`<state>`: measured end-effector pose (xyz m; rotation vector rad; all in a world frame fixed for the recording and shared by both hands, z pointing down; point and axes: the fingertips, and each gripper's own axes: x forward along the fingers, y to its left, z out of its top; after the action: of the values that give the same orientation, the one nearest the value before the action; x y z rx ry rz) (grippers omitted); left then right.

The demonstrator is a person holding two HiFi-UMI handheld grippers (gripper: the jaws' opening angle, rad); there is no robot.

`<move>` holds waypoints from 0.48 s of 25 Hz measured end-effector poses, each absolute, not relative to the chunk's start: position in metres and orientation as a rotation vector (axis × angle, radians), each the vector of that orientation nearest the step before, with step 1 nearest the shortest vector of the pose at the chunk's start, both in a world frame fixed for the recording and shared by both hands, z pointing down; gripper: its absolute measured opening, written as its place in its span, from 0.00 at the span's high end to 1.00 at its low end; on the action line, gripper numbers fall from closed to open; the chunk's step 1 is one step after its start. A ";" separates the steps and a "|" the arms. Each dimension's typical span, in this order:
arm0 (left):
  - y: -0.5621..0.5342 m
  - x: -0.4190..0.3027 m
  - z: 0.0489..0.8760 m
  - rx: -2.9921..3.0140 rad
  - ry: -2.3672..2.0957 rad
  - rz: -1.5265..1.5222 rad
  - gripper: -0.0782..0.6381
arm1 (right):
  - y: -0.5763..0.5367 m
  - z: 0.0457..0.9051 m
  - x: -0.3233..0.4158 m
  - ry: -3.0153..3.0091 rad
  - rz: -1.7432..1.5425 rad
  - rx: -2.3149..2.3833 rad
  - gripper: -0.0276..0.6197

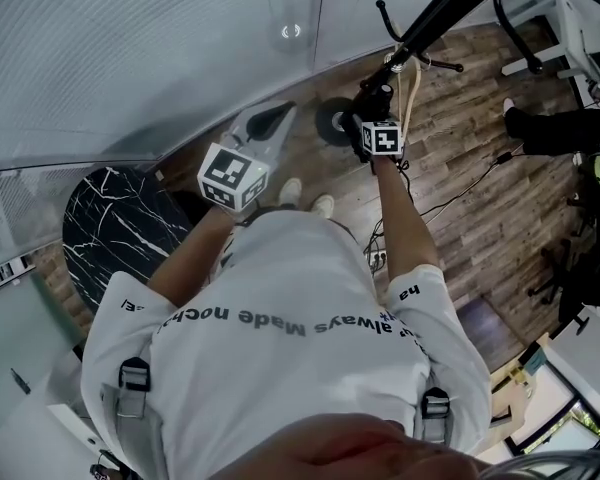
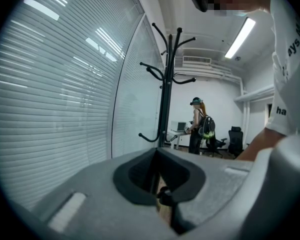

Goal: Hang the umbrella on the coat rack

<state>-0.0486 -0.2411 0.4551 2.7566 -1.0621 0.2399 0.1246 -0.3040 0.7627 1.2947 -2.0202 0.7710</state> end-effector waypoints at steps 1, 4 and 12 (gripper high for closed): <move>-0.241 -0.049 0.455 2.755 -1.066 0.243 0.89 | -0.304 0.766 0.124 -2.024 0.761 1.277 0.51; -0.241 -0.048 0.455 2.753 -1.075 0.252 0.89 | -0.303 0.770 0.123 -2.042 0.765 1.249 0.48; -0.241 -0.045 0.456 2.760 -1.063 0.257 0.89 | -0.305 0.737 0.124 -2.143 0.706 1.318 0.54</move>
<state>-0.0449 -0.2415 0.4563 2.7597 -1.0625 0.2567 0.1237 -0.3049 0.7366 1.3184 -2.1431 0.7056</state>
